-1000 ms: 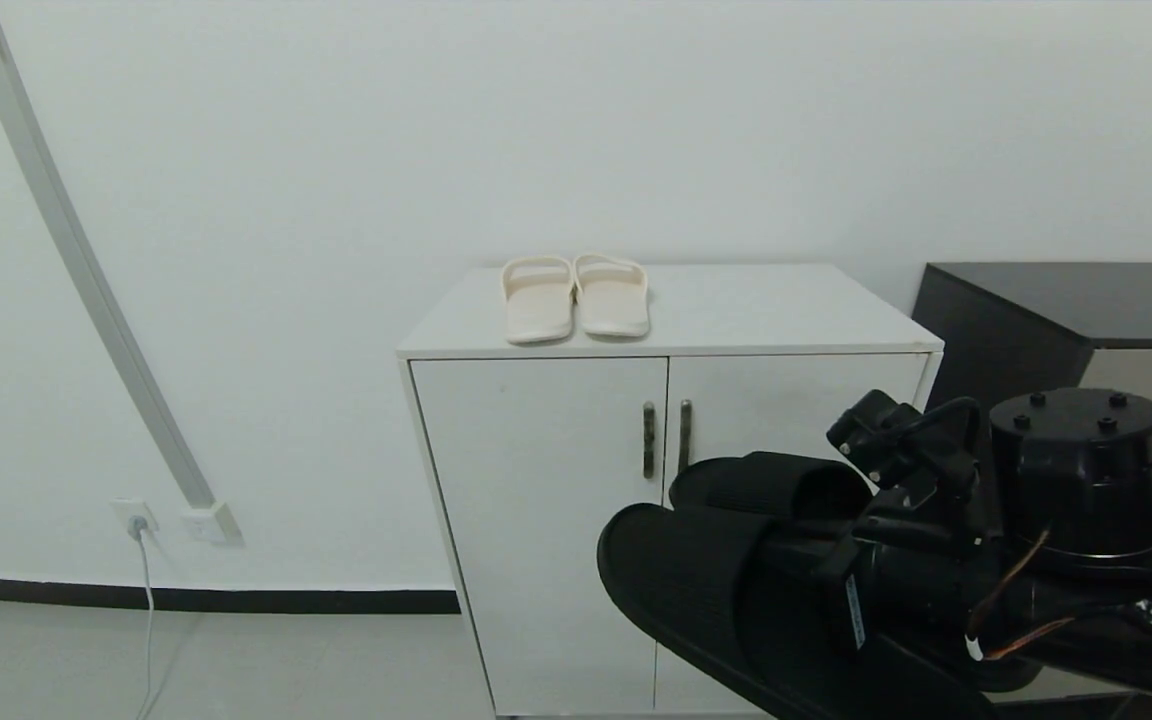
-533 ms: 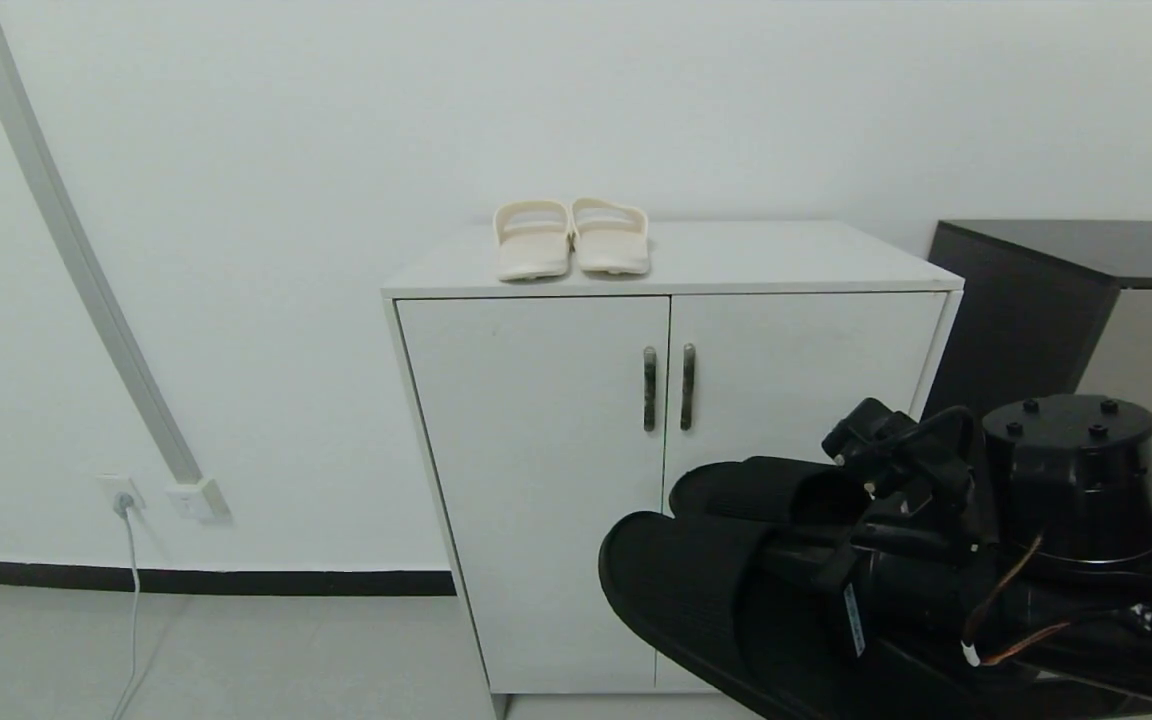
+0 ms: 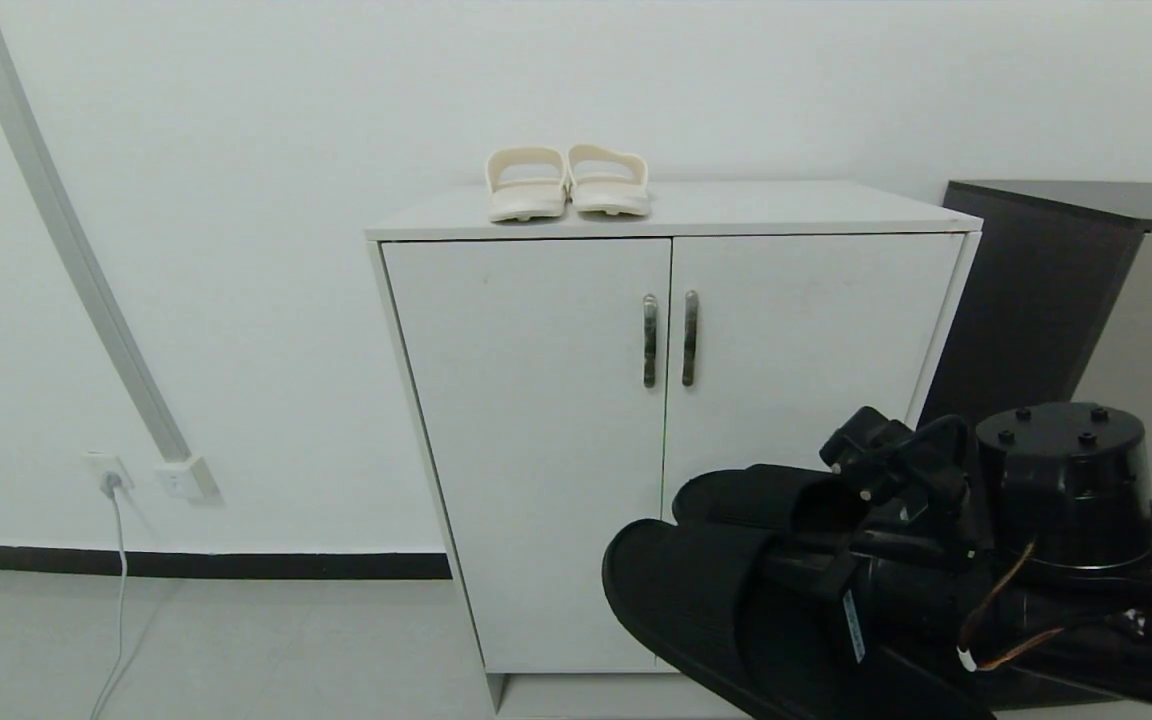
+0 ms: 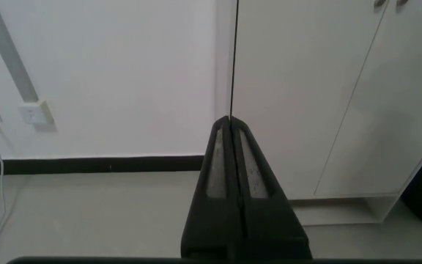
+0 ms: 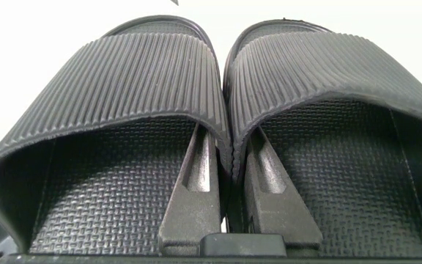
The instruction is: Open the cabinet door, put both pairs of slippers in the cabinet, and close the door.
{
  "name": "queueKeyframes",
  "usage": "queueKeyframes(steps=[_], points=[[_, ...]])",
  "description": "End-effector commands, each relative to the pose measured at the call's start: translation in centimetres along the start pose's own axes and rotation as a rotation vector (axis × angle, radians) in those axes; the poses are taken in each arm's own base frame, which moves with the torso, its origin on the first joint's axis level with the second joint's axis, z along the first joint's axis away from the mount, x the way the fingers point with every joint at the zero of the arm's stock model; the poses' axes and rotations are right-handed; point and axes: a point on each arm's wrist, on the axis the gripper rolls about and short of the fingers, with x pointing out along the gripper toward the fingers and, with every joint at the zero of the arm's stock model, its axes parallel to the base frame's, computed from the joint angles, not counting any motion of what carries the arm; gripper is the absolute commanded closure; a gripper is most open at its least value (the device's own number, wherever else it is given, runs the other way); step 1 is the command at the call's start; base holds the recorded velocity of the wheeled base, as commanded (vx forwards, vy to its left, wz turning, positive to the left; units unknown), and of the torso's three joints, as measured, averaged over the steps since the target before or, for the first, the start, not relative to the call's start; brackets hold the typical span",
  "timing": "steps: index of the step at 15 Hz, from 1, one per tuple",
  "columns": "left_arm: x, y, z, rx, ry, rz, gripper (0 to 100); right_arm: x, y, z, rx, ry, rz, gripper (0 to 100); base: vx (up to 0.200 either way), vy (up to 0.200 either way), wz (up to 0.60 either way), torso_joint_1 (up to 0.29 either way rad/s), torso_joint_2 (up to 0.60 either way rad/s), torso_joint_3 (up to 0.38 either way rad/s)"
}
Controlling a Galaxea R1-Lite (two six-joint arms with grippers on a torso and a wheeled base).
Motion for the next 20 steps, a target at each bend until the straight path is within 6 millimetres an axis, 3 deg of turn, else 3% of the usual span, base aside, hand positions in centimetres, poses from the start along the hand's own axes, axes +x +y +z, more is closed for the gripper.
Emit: queueKeyframes(steps=[1, 9, 10, 13, 14, 16, 17, 18, 20], points=[[0.0, 0.0, 0.0, -0.001, 0.001, 0.001, 100, 0.1, 0.0, -0.1, 0.001, 0.005, 0.000, 100, 0.000, 0.000, 0.00, 0.000, 0.00, 0.000], [0.0, 0.0, 0.0, 0.001, 0.001, -0.002, 100, 0.3, 0.0, -0.4, -0.015, 0.018, 0.000, 100, 0.000, 0.000, 0.00, 0.000, 0.00, 0.000], [0.0, 0.0, 0.0, 0.001, 0.001, -0.001, 0, 0.3, -0.1, -0.4, -0.015, 0.017, -0.002, 100, 0.000, 0.000, 0.00, 0.000, 0.00, 0.000], [0.0, 0.0, 0.0, 0.047, 0.002, -0.004, 0, 0.3, -0.1, -0.4, -0.015, 0.011, -0.002, 100, 0.000, 0.000, 0.00, 0.000, 0.00, 0.000], [-0.1, 0.0, 1.2, 0.068, -0.016, -0.002, 0, 0.2, -0.1, -0.4, -0.015, 0.010, -0.002, 100, 0.000, 0.000, 0.00, 0.000, 0.00, 0.000], [0.9, -0.1, 6.9, 0.001, 0.007, -0.041, 0, 0.2, -0.1, -0.5, -0.018, 0.013, -0.004, 100, 0.000, 0.000, 0.00, 0.000, 0.00, 0.000], [1.5, -0.2, 7.6, 0.009, 0.035, -0.093, 0, 0.3, -0.1, -0.6, -0.017, 0.016, -0.005, 100, 0.000, 0.000, 0.00, 0.000, 0.00, 0.000], [3.7, -0.7, 9.2, 0.001, 0.135, -0.290, 0, 0.3, -0.1, -0.6, -0.018, 0.017, -0.002, 100, 0.000, 0.000, 0.00, 0.000, 0.00, 0.000], [7.3, -1.1, 11.7, -0.024, 0.213, -0.418, 0, 0.2, -0.1, -0.6, -0.018, 0.016, -0.002, 100, 0.000, 0.000, 0.00, 0.000, 0.00, 0.000]])
